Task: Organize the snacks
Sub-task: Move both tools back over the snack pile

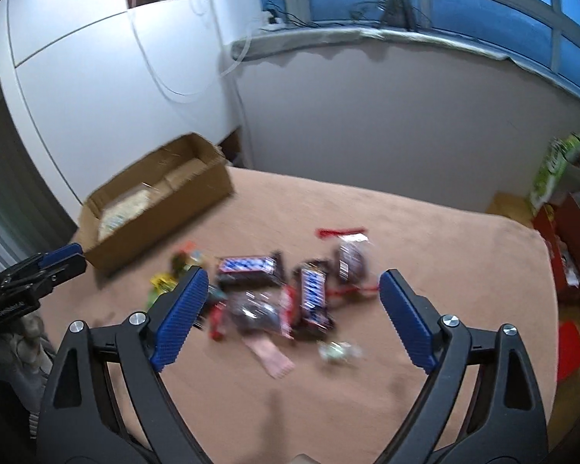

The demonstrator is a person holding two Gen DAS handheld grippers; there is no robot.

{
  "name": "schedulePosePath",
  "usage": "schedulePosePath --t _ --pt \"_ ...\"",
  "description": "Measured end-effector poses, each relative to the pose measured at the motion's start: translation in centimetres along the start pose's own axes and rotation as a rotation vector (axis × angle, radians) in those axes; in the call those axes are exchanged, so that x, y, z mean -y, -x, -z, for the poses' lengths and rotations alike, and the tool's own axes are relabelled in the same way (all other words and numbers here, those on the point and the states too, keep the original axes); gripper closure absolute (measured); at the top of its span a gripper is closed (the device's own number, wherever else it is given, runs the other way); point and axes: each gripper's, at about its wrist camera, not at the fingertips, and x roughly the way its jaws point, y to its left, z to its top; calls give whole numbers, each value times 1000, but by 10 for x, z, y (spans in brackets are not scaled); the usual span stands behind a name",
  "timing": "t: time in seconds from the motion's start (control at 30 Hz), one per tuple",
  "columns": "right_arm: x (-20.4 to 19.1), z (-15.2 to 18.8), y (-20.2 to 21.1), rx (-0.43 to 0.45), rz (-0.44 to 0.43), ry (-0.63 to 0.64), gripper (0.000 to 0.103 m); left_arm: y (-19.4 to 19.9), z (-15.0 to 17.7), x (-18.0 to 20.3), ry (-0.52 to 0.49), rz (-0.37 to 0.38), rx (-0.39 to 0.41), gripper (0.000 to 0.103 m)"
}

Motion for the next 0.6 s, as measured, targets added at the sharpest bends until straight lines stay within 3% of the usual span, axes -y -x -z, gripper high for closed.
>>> schedulePosePath --t 0.2,0.4,0.6 --pt "34 14 -6 -27 39 -45 11 -19 12 25 -42 39 -46 53" --pt "43 25 -19 -60 12 -68 11 -36 18 37 -53 57 -80 53" --pt "35 29 -38 -108 -34 -41 35 -53 19 44 -67 72 -112 54"
